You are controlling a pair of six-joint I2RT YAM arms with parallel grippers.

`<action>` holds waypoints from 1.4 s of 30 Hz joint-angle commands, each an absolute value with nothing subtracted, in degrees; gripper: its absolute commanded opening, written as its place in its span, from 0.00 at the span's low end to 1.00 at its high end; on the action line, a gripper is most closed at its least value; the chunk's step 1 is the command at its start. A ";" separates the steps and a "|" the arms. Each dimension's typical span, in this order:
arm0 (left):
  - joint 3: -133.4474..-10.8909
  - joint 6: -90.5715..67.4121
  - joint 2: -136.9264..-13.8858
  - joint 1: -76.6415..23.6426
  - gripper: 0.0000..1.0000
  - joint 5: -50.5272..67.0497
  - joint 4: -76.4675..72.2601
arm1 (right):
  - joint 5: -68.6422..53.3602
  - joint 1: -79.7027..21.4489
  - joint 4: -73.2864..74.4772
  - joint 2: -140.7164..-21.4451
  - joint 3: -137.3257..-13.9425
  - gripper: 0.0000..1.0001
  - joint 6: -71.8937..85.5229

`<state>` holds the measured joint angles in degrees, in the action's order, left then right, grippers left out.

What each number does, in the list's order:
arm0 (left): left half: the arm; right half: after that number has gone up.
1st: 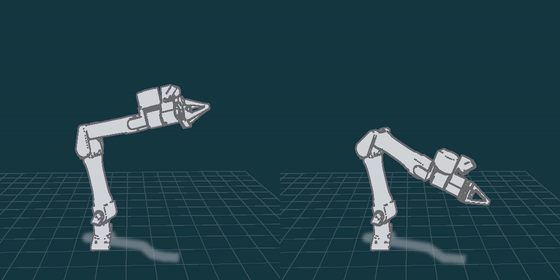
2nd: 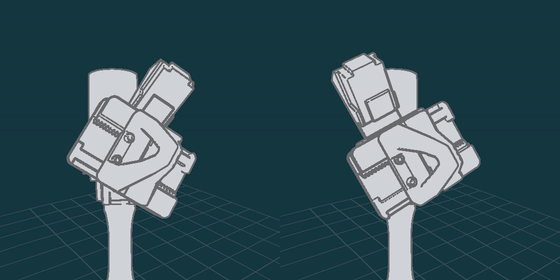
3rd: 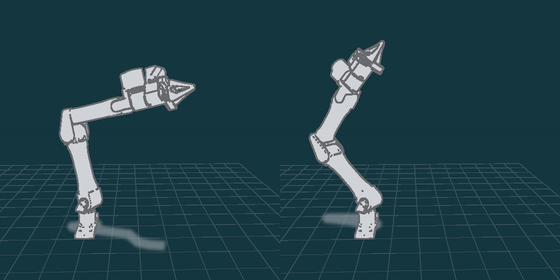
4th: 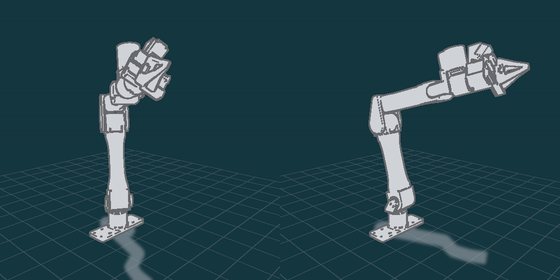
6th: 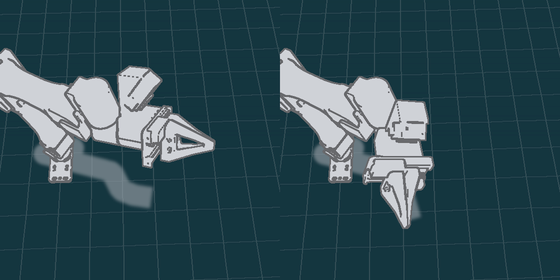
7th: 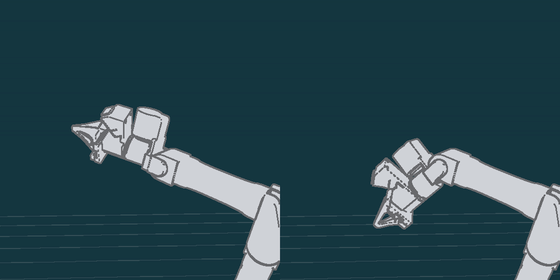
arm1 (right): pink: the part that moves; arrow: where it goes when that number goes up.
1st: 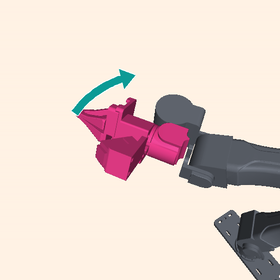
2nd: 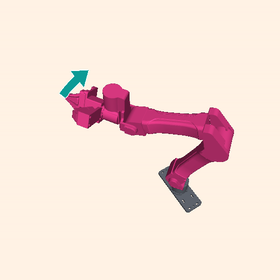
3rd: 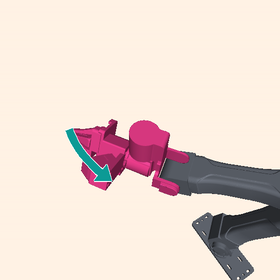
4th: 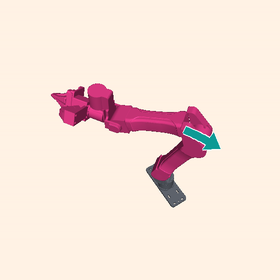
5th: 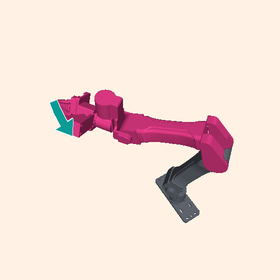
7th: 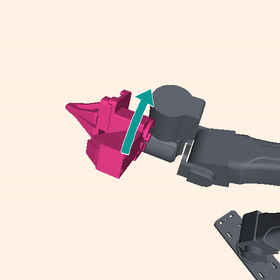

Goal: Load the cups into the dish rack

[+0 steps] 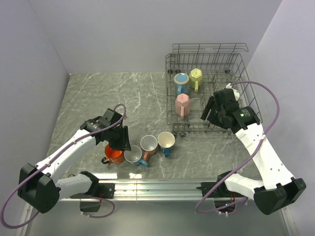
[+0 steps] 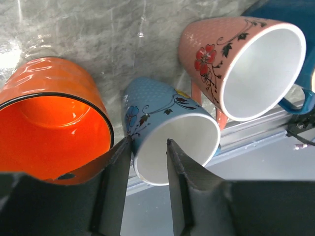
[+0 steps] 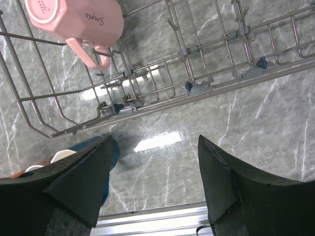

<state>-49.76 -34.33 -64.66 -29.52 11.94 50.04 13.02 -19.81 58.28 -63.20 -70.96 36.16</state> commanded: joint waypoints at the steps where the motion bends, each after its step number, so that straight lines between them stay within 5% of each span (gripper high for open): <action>1: -49.75 -35.50 -65.74 -30.15 0.40 10.46 48.95 | 14.24 -20.48 56.95 -62.93 -72.78 0.76 36.47; 14: -51.59 -36.48 -74.09 -32.60 0.27 6.33 49.57 | 15.46 -20.48 56.78 -59.77 -68.73 0.76 37.53; 21: -55.97 -35.51 -75.15 -33.13 0.00 4.13 52.29 | 16.08 -20.39 56.69 -59.33 -68.47 0.76 37.79; 42: -69.35 -27.51 -68.04 -34.72 0.00 8.96 60.65 | 13.97 -20.39 53.26 -62.84 -68.37 0.76 37.44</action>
<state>-66.89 -29.30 -71.48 -33.93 4.93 60.82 13.76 -20.08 55.44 -61.82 -66.89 37.87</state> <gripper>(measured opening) 0.089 0.763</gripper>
